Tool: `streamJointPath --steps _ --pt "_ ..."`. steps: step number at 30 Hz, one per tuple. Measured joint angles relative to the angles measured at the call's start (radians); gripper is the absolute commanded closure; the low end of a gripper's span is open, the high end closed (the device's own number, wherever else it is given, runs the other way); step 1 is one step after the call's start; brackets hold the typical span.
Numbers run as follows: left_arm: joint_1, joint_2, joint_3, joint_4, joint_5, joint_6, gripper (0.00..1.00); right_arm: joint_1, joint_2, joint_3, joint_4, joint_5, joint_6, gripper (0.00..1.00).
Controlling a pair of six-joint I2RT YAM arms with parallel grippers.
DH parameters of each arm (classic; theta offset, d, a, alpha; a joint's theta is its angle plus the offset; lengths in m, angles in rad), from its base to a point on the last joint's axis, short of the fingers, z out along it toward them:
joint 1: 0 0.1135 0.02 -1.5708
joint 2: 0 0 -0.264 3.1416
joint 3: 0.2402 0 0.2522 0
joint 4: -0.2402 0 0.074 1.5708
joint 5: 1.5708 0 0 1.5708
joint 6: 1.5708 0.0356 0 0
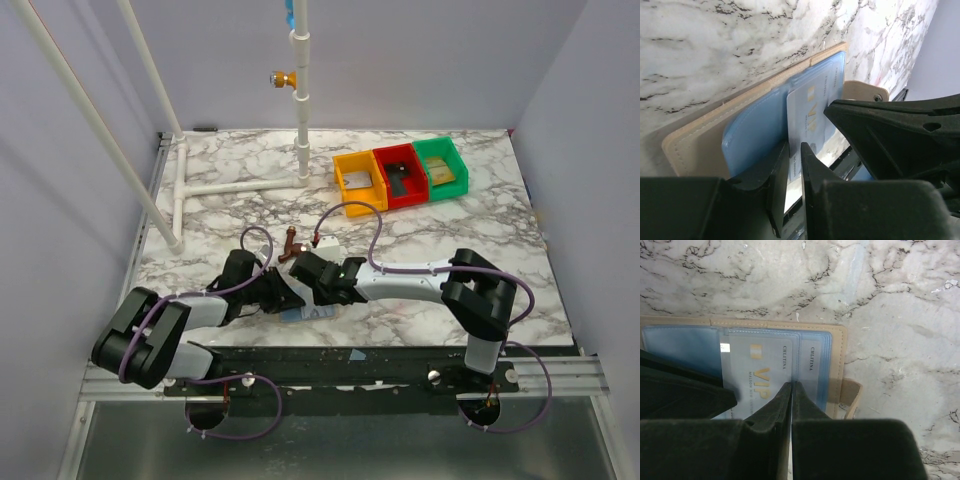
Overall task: Take the credit cards out of the card holder
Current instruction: Remove the credit card from the card holder.
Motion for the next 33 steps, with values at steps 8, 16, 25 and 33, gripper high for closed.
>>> streamJointPath --steps 8,16,25,33 --pt "0.006 0.047 -0.048 0.143 0.027 -0.077 1.0 0.0 0.0 0.0 -0.003 0.006 0.0 0.96" --pt "0.005 0.022 -0.051 0.121 0.014 -0.083 1.0 0.0 -0.002 -0.004 -0.004 0.018 0.0 0.94" --pt "-0.001 -0.018 -0.051 0.067 -0.021 -0.068 1.0 0.0 -0.011 -0.018 0.01 0.02 0.008 0.94" --pt "0.0 -0.043 -0.041 0.013 -0.04 -0.045 1.0 -0.003 -0.01 -0.019 0.008 0.022 0.009 0.96"
